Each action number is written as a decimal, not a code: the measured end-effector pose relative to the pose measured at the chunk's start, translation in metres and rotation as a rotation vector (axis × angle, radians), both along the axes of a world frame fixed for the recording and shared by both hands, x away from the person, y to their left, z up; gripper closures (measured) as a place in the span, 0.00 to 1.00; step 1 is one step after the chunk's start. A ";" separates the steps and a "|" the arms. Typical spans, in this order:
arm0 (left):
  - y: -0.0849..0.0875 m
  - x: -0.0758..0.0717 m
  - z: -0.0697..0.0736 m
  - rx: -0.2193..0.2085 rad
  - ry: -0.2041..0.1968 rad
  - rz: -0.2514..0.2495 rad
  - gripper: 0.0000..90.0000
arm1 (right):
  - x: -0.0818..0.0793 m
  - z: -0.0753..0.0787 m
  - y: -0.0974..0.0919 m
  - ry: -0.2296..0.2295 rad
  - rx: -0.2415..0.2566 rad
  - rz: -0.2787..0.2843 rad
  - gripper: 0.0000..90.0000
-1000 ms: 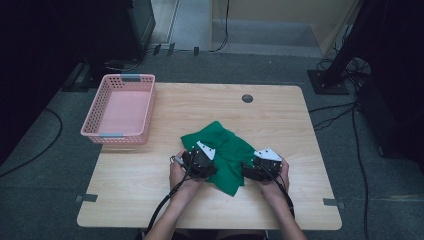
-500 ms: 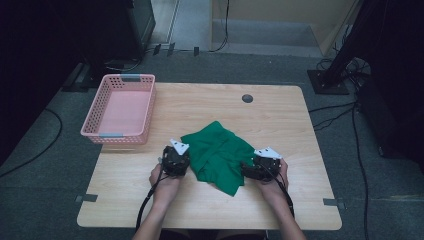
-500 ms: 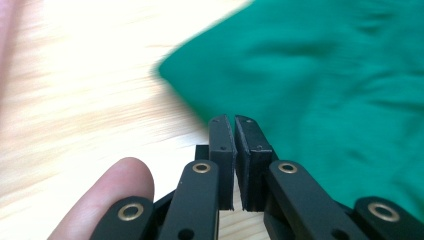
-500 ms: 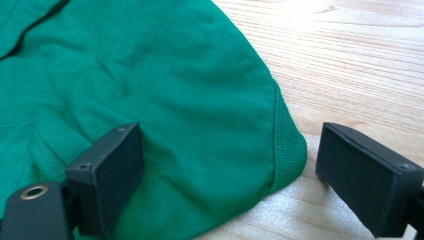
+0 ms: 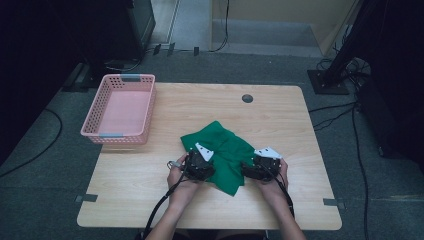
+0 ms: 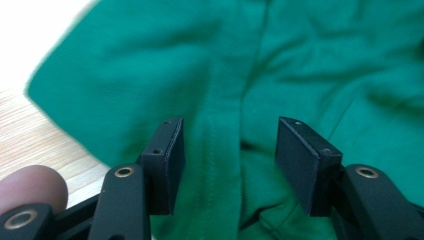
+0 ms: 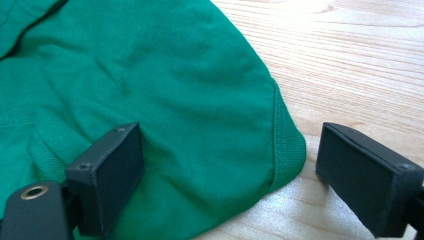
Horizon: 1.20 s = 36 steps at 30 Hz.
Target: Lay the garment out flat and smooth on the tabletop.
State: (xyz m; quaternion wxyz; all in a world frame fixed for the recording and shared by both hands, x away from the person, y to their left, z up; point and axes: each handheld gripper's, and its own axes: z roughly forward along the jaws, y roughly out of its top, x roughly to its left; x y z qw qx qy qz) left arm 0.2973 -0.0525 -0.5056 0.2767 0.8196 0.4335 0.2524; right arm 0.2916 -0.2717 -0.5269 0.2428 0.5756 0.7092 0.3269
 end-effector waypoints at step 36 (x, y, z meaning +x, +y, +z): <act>0.018 -0.019 0.018 -0.157 -0.084 0.069 0.44 | 0.000 0.000 0.000 0.000 0.000 -0.005 0.13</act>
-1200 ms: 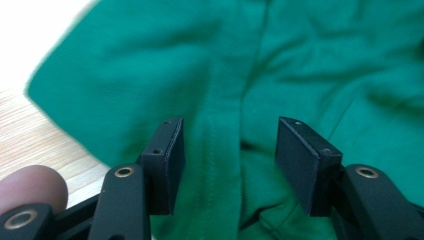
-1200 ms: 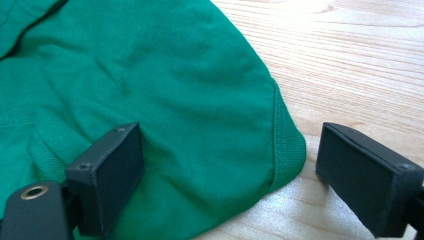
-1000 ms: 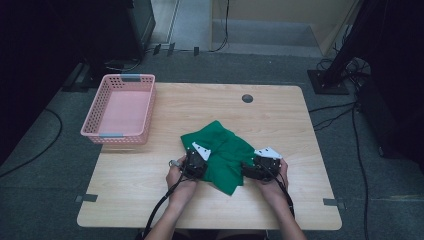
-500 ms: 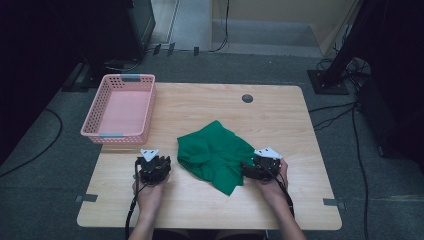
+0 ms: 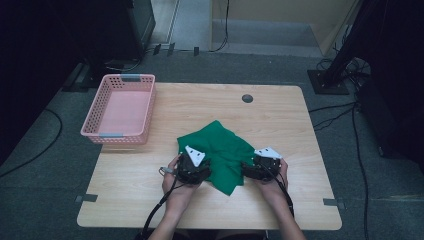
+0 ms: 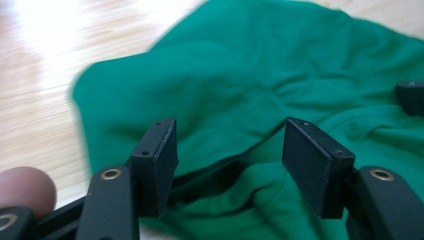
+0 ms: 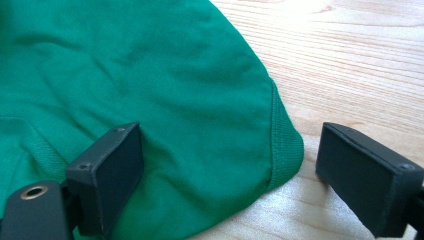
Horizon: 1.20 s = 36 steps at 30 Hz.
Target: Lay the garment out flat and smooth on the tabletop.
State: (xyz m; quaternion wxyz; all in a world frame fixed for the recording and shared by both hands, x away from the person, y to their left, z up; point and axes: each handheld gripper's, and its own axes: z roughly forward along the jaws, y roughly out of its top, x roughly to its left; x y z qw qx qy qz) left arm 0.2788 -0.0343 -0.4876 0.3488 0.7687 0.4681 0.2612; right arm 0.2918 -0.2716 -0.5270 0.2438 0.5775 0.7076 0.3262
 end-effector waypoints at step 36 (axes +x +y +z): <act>-0.027 0.014 -0.017 0.145 -0.049 -0.024 0.57 | 0.001 0.000 0.000 0.000 0.000 -0.003 0.13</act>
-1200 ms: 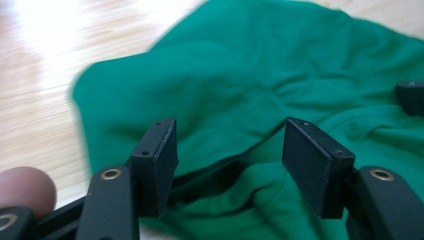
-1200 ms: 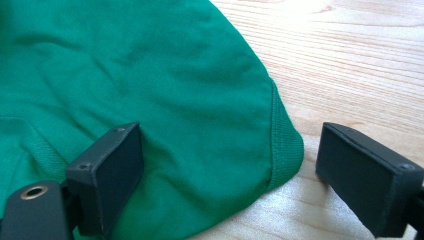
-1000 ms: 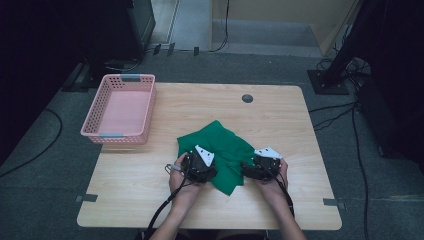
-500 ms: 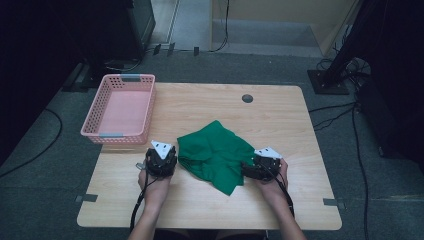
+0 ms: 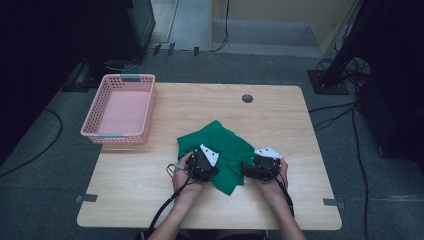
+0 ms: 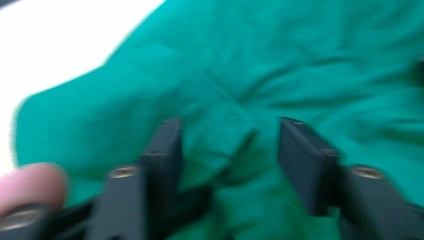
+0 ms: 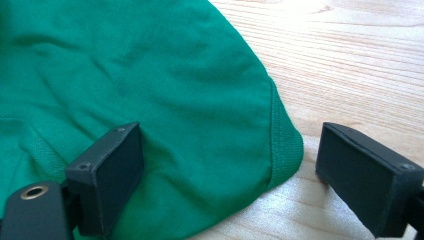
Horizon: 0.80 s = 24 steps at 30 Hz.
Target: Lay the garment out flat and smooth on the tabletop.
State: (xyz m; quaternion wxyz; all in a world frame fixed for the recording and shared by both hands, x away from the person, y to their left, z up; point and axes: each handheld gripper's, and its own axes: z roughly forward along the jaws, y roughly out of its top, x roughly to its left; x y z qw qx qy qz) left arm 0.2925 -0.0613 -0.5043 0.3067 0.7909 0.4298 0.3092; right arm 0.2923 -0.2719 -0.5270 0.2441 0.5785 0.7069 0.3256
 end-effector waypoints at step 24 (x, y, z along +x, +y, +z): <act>0.191 -0.008 0.002 -0.271 0.034 0.494 0.75 | 0.000 0.000 0.000 0.000 -0.001 0.001 0.13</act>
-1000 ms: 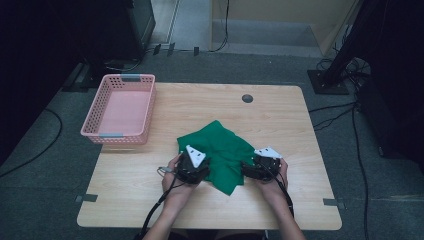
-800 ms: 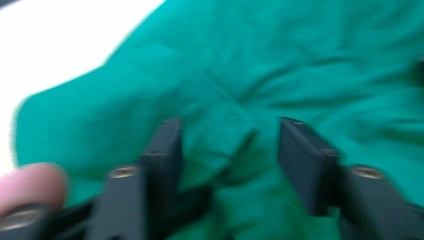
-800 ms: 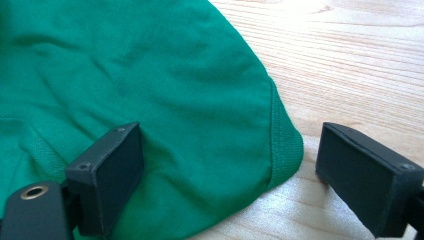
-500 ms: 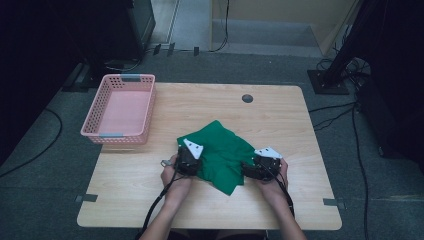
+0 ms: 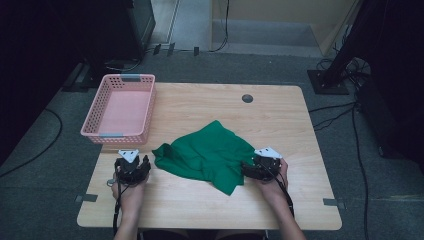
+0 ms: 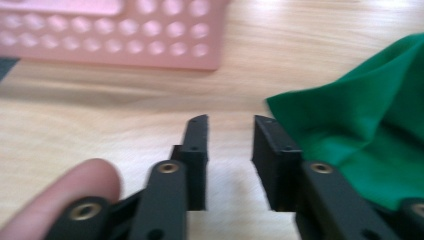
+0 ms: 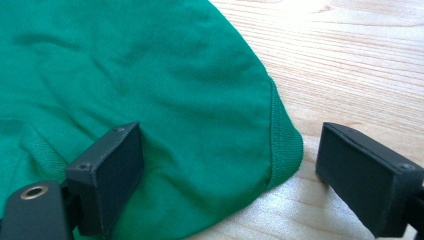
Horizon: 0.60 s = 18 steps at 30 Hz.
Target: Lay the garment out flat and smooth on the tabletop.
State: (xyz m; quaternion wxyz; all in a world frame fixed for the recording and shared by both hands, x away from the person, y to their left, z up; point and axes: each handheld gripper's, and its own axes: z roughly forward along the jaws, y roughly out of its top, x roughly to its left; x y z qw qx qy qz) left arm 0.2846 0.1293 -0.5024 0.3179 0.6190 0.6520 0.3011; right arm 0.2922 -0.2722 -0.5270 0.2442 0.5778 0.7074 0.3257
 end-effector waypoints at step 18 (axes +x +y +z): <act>-0.160 -0.055 -0.002 0.039 -0.021 -0.553 0.53 | -0.002 0.000 -0.002 0.004 0.023 0.009 0.10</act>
